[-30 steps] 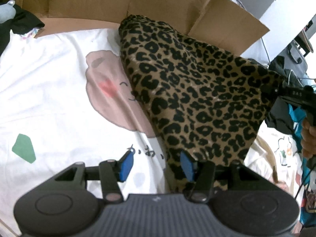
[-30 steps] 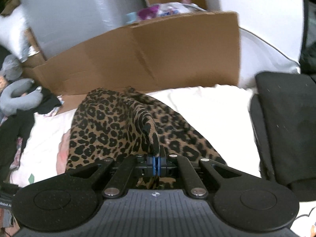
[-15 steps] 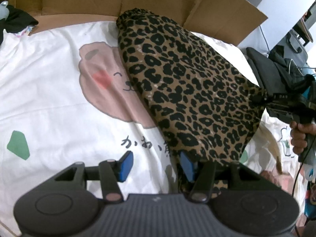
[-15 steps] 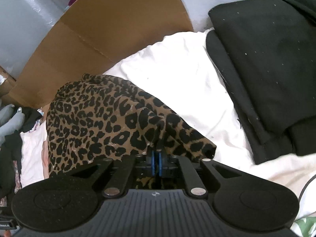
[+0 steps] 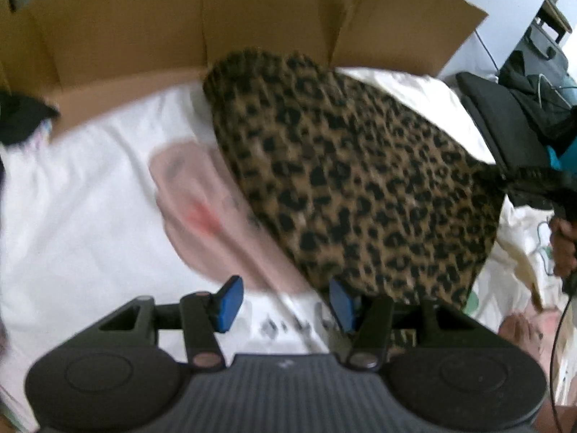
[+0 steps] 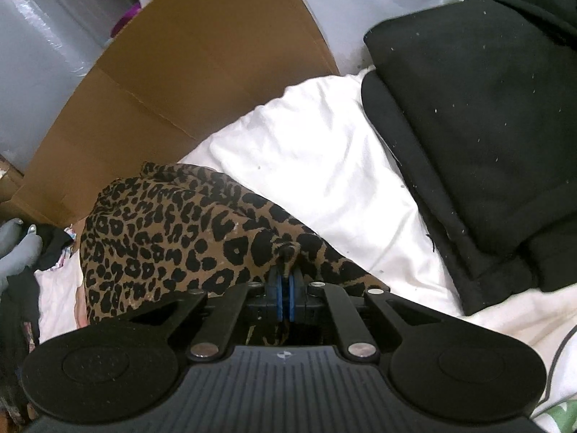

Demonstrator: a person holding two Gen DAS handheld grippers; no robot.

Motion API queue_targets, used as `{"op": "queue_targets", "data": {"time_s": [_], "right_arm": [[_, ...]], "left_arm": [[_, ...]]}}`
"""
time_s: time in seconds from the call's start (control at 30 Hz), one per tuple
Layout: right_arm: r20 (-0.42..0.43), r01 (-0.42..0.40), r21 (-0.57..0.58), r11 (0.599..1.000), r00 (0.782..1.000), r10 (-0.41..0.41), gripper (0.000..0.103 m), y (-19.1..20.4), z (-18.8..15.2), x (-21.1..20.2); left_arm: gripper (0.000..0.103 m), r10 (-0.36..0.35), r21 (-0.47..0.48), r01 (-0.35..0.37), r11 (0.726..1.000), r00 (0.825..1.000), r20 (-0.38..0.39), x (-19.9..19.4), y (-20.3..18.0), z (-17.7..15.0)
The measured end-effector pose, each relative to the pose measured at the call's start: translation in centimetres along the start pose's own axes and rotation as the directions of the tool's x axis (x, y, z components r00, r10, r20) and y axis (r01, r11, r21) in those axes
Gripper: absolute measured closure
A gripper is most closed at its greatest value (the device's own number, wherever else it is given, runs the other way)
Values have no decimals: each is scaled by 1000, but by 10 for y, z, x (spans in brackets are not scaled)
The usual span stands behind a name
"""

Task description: Fold clothes

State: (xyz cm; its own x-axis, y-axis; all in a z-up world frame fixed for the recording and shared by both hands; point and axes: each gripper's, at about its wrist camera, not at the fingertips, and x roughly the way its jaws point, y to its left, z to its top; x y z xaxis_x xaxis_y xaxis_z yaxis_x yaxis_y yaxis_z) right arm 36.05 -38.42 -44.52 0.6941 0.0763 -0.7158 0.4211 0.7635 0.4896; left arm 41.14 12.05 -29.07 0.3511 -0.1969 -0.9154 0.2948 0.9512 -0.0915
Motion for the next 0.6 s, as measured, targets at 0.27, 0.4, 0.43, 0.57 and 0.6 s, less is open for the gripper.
{"op": "queue_targets", "data": {"time_s": [0.27, 0.4, 0.43, 0.57, 0.6], "right_arm": [[46, -33, 23, 999, 998, 32, 102, -9, -6, -11], [55, -45, 20, 999, 998, 44, 103, -10, -8, -14], [58, -50, 18, 999, 997, 49, 103, -10, -8, -15], [58, -63, 27, 998, 996, 61, 103, -13, -8, -18], [57, -65, 30, 997, 996, 64, 103, -14, -8, -18]], "left_arm": [[43, 41, 25, -42, 999, 999, 32, -25, -12, 100], [44, 32, -37, -31, 999, 999, 25, -21, -25, 143], [44, 30, -53, -28, 998, 999, 27, -19, -29, 151], [44, 42, -88, -39, 995, 999, 30, -10, -43, 178], [44, 46, -97, -43, 994, 999, 28, -6, -45, 184]]}}
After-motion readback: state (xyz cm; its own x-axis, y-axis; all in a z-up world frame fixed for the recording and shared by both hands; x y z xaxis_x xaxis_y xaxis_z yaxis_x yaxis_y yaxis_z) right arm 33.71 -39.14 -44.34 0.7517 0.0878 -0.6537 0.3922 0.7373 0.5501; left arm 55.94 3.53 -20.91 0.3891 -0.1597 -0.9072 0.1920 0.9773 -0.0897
